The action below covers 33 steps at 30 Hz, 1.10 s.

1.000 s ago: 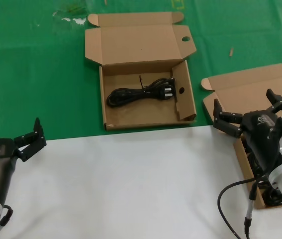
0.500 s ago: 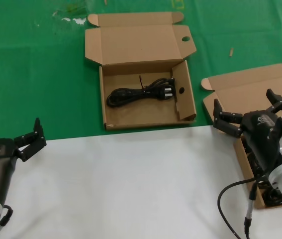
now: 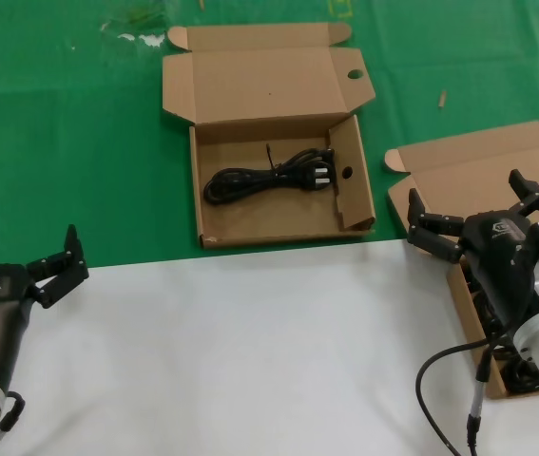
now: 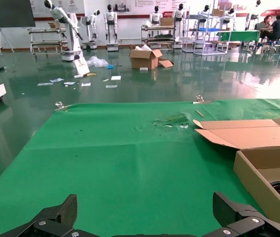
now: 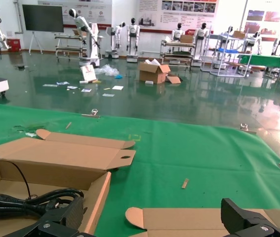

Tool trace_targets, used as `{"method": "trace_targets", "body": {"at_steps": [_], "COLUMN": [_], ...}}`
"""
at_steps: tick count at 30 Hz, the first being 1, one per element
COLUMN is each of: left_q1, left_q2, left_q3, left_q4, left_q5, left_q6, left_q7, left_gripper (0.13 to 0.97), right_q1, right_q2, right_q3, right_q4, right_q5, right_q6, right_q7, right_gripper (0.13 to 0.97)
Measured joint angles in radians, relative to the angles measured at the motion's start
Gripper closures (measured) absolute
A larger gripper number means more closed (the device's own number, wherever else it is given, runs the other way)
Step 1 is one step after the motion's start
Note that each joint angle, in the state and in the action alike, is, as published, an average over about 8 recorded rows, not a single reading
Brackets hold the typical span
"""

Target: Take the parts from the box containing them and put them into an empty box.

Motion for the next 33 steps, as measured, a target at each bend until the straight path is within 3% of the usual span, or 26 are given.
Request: {"method": "trace_targets", "body": {"at_steps": [33], "left_q1": [0.0], "left_q2": [0.0], "left_q3": [0.0], "left_q4": [0.0], "left_q5": [0.0], "left_q6": [0.0], "left_q7": [0.0], "left_gripper": [0.132], "right_q1": [0.0], "right_q2": [0.0], "right_q3": [0.0], "right_q4": [0.0], "right_q5": [0.0], "right_q6": [0.0], "right_q7": [0.0], "right_gripper": [0.129]}}
